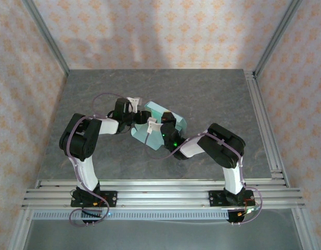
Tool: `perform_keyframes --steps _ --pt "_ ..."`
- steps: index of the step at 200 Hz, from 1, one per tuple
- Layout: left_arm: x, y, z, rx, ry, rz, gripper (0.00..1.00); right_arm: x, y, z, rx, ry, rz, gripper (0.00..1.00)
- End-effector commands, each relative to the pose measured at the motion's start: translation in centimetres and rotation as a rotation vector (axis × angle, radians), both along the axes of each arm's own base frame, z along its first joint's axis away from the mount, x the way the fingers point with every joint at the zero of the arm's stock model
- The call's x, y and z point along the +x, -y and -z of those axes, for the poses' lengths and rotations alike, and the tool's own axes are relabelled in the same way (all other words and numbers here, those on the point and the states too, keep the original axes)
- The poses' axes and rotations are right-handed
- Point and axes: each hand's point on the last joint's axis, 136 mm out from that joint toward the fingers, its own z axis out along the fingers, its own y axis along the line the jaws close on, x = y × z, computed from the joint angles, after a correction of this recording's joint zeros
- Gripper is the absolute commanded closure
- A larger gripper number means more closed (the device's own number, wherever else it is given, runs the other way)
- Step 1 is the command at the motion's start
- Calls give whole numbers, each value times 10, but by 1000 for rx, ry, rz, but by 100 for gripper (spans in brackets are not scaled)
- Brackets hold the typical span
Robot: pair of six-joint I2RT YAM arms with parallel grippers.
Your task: Fold the paper box
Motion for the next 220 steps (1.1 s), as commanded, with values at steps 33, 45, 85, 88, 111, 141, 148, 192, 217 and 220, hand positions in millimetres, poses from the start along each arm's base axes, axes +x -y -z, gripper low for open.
perform_keyframes --steps 33,45,85,88,111,141,148,192,217,220 --pt "-9 -9 -31 -2 111 -18 40 0 7 -2 40 -20 11 100" --pt "-12 -17 -31 15 110 -36 40 0 8 -2 43 -21 13 100" --pt "-12 -50 -37 8 132 -141 40 1 8 -1 46 -23 14 100" --pt "-12 -53 -38 0 138 -152 40 1 8 -2 47 -22 14 100" --pt "-7 -67 -41 -16 141 -201 40 1 8 -1 45 -23 14 100" --pt "6 -71 -25 36 67 -202 42 2 7 -3 46 -21 12 100" --pt "9 -68 -21 39 51 -183 42 2 6 -4 45 -20 10 100" --pt "15 -46 -13 5 20 -63 43 2 7 -4 42 -20 15 100" --pt "8 -35 -14 -6 30 9 44 3 7 -3 39 -22 16 100" --pt "7 -33 -14 -7 30 15 44 3 6 -3 40 -22 17 100"
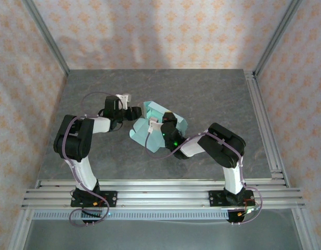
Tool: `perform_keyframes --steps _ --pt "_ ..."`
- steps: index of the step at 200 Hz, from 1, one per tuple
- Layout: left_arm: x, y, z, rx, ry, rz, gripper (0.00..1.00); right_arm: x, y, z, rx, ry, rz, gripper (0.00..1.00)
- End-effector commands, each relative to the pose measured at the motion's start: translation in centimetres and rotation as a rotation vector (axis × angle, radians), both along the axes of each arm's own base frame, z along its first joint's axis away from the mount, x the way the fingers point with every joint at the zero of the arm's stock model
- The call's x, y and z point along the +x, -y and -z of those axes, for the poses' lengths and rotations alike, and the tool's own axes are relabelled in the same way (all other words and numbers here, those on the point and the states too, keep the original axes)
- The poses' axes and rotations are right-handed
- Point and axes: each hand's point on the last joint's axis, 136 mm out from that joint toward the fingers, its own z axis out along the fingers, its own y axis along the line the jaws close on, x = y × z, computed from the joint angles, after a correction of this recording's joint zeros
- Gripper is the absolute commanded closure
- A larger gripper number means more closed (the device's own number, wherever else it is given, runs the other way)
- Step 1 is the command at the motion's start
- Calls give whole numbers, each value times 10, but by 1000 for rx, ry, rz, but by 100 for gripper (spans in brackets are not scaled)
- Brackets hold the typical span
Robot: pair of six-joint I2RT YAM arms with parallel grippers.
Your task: Fold the paper box
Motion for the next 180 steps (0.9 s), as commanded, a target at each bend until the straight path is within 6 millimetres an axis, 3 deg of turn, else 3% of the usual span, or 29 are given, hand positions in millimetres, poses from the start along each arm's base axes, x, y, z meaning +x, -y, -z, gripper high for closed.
perform_keyframes --steps 1,43,97,102,132,180 --pt "-8 17 -4 -12 14 108 44 1 1 -9 22 0 0 100" --pt "-7 37 -7 -54 40 207 44 3 -2 -9 23 -1 -4 100" --pt "-2 43 -25 -71 92 286 43 3 2 -10 22 1 3 100" --pt "-3 44 -13 -73 64 294 43 3 2 -10 20 0 4 100" --pt "-5 54 -4 -72 18 352 43 3 3 -10 22 1 5 100" --pt "-9 65 -3 -70 11 405 44 3 3 -11 26 4 6 100"
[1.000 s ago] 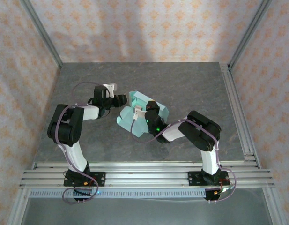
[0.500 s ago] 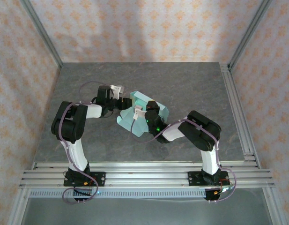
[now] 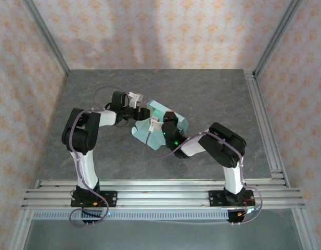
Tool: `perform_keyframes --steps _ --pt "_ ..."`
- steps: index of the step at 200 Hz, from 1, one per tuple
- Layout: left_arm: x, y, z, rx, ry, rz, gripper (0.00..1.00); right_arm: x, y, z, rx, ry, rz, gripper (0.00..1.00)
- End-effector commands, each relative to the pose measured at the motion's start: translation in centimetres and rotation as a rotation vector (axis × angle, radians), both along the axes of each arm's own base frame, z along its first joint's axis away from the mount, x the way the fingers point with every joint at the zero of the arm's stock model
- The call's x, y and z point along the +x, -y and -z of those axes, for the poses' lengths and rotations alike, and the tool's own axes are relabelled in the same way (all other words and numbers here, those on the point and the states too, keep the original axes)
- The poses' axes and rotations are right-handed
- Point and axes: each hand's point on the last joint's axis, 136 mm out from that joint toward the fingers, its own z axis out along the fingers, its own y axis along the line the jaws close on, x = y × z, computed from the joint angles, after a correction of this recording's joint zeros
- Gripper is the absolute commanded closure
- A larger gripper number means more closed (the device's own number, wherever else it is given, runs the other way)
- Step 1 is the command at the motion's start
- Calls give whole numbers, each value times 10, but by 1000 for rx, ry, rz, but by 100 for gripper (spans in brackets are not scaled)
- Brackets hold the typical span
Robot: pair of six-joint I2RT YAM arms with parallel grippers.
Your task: Fold the paper box
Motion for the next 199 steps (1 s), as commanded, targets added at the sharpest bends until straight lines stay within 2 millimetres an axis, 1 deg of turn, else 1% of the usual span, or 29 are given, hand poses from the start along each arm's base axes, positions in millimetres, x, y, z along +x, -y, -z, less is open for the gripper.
perform_keyframes --steps 1,45,69,97,127,155,188,199 --pt "-4 9 -4 -11 12 62 44 0 -2 -10 27 4 -8 100" --pt "-4 18 -18 -48 62 127 43 0 -2 -12 28 7 -4 100" --pt "-12 23 -21 -61 55 198 43 -1 -1 -12 27 8 -2 100" --pt "-23 27 -20 -68 20 272 43 0 0 -12 28 6 0 100" --pt "-24 25 -18 -31 -8 296 43 0 0 -10 28 5 0 100" --pt "-19 24 -11 -10 -9 281 44 1 -2 -13 30 10 -2 100" --pt "-6 19 -6 44 13 199 52 1 -2 -16 31 14 -4 100" --pt "-5 19 -5 47 6 196 52 1 -3 -16 34 15 -6 100"
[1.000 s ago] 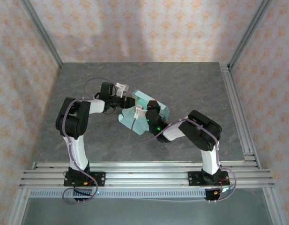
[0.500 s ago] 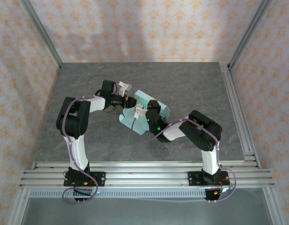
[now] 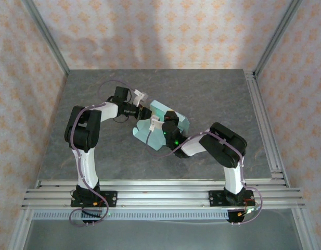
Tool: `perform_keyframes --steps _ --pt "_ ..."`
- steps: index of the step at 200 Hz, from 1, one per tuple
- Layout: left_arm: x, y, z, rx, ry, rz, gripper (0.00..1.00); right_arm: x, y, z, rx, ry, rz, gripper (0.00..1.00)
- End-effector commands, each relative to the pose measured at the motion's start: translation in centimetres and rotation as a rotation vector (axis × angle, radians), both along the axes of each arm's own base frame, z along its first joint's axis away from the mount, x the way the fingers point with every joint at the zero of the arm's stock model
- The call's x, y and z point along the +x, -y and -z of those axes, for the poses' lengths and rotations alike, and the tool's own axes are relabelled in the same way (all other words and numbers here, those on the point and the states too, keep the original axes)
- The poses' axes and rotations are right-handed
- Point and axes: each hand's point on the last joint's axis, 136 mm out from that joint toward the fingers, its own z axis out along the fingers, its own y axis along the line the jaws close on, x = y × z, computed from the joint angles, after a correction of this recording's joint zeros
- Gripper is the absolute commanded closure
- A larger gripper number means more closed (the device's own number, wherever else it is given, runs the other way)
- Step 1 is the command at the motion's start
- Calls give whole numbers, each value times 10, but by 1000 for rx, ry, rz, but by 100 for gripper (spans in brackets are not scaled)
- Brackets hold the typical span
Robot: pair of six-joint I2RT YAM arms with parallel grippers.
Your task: Fold the paper box
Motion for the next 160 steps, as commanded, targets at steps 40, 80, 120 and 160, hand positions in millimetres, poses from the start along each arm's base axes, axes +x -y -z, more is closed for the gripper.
perform_keyframes --steps 40,80,120,160 --pt "11 12 16 53 -43 -47 52 -1 -14 -14 43 7 -44 100" --pt "11 12 9 49 -8 -69 48 -1 -14 -15 45 6 -45 100" --pt "13 11 -7 4 37 -98 63 -2 -8 -13 46 3 -28 100" --pt "9 3 -15 1 55 -127 54 -2 -2 -17 83 -2 -4 100"
